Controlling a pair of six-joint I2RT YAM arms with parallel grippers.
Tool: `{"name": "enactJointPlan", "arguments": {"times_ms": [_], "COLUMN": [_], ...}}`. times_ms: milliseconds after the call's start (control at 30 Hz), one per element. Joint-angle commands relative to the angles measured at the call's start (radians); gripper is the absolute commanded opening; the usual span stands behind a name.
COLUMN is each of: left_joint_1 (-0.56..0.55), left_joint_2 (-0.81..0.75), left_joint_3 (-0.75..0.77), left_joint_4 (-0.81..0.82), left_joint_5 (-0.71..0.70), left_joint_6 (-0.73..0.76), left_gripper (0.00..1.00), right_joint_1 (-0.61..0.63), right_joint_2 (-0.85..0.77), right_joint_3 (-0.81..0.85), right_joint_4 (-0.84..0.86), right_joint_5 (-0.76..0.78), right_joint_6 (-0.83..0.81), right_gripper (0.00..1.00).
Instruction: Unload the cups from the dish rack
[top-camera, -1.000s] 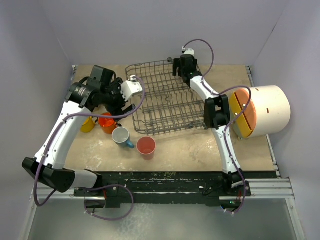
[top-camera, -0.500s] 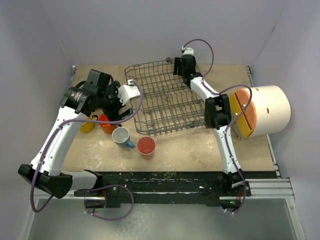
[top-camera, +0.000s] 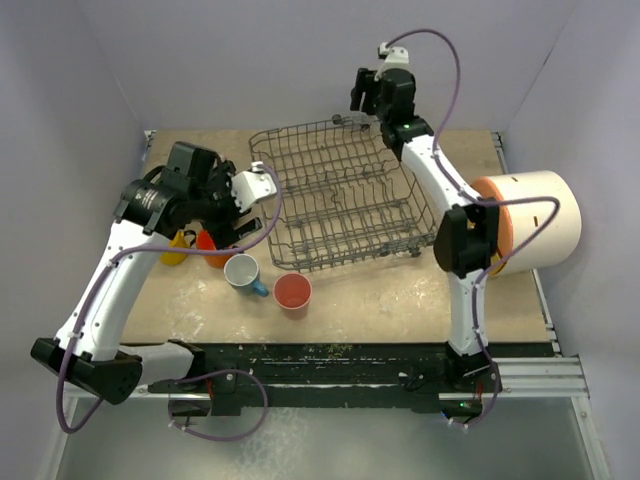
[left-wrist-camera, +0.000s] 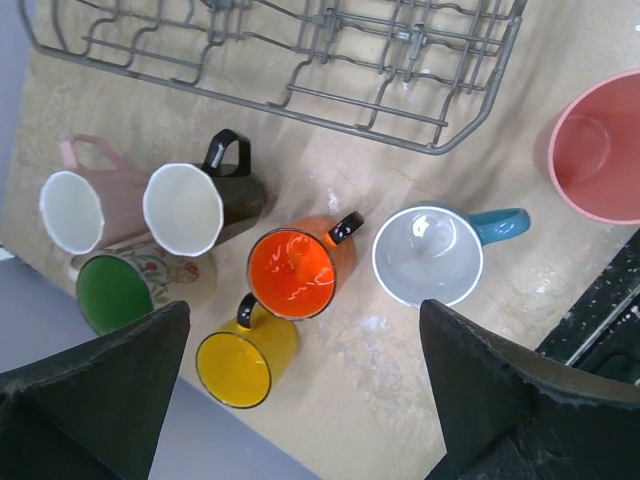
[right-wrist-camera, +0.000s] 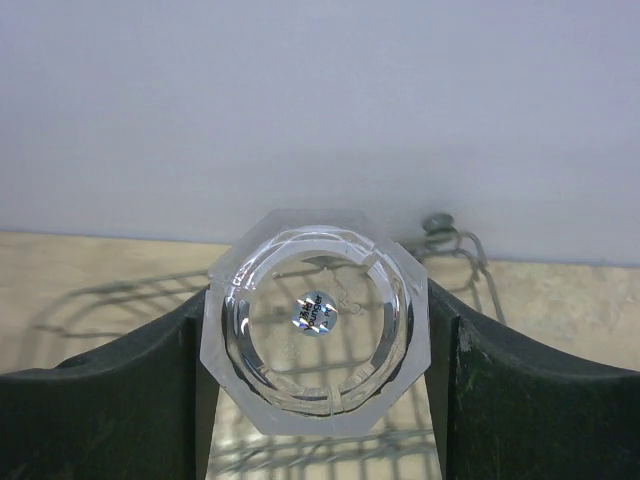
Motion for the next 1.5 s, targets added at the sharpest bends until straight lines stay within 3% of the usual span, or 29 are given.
{"name": "enactJointPlan", "arguments": {"times_ms": [0, 200, 367, 500, 633, 833, 1167, 1300, 1467], "left_joint_1": [0.001, 0.000, 0.001, 0.000, 0.001, 0.001, 0.000, 0.001, 0.000], "left_joint_2": [-0.069, -0.204, -0.287, -0.282, -0.285, -0.298, -0.308, -0.326, -0.342], "left_joint_3": [-0.009, -0.111, -0.200, -0.194, -0.189, -0.182, -0.149, -0.160, -0.178], "left_joint_4": [0.105, 0.327, 0.441, 0.457, 0.442, 0.412, 0.378, 0.372, 0.420], "left_joint_5": [-0.033, 0.087, 0.239, 0.311, 0.420, 0.504, 0.547, 0.564, 0.560], "left_joint_6": [0.048, 0.135, 0.195, 0.176, 0.196, 0.231, 0.209, 0.198, 0.142], "left_gripper": [0.99, 0.99, 0.99, 0.99, 0.99, 0.98, 0.84, 0.74, 0.48], "right_joint_1": [0.028, 0.047, 0.080, 0.109, 0.162, 0.285, 0.432, 0.465, 0.521], "right_joint_2": [-0.270, -0.604, -0.858, -0.974, -1.007, -0.943, -0.818, -0.804, -0.780], "right_joint_3": [-0.123, -0.555, -0.861, -1.047, -1.226, -1.318, -1.338, -1.356, -1.348], "right_joint_4": [-0.003, 0.077, 0.226, 0.376, 0.649, 0.976, 1.211, 1.257, 1.295], "right_joint_5": [-0.162, -0.449, -0.589, -0.696, -0.763, -0.752, -0.626, -0.561, -0.485], "right_joint_6": [0.130, 0.419, 0.652, 0.850, 1.111, 1.373, 1.534, 1.571, 1.593], "right_gripper": [0.27, 0.25, 0.24, 0.23, 0.22, 0.19, 0.17, 0.17, 0.19]}}
